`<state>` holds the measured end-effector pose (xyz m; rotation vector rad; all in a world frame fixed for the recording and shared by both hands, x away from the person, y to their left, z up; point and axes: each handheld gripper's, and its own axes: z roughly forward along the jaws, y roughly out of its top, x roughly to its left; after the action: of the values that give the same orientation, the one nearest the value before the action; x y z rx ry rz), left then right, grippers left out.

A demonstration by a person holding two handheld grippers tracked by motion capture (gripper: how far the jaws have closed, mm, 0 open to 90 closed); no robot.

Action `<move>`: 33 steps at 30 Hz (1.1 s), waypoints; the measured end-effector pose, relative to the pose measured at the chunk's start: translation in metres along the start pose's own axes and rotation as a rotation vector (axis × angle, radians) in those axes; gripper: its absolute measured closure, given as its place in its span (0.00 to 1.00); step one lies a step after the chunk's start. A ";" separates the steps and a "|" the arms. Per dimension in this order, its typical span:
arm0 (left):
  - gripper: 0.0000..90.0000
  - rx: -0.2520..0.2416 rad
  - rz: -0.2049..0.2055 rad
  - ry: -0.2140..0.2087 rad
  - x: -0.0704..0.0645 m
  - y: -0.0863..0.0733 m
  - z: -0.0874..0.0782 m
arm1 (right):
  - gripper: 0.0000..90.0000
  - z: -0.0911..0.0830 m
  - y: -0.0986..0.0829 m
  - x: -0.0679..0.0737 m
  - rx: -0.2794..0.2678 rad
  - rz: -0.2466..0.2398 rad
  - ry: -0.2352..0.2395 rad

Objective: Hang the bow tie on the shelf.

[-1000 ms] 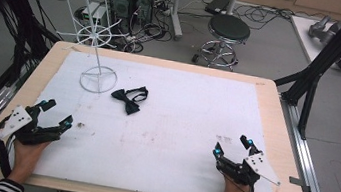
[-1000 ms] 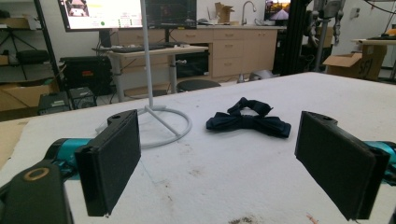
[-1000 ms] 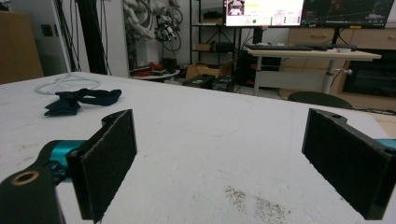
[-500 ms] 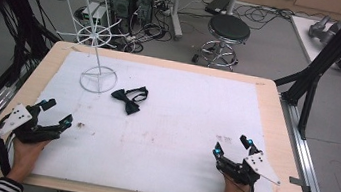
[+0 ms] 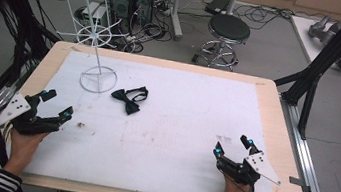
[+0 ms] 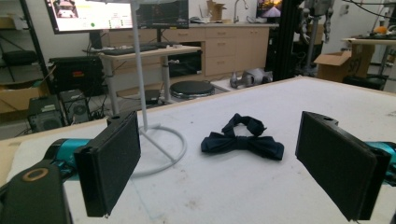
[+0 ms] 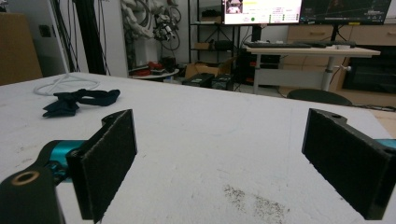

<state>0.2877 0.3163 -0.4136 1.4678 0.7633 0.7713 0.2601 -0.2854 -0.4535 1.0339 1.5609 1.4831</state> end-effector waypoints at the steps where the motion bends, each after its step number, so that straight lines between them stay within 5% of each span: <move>1: 0.16 0.001 0.003 -0.006 -0.001 0.003 0.002 | 0.10 0.000 0.000 0.000 0.000 0.003 0.000; 22: 0.16 0.109 0.078 -0.143 -0.033 0.038 0.063 | 0.10 0.000 0.000 0.000 0.001 0.007 -0.007; 33: 0.16 0.183 0.091 -0.172 -0.042 0.037 0.091 | 0.10 0.000 0.000 0.000 0.001 0.008 -0.006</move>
<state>0.3401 0.2294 -0.3799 1.7192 0.6528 0.6461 0.2602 -0.2855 -0.4534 1.0454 1.5552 1.4840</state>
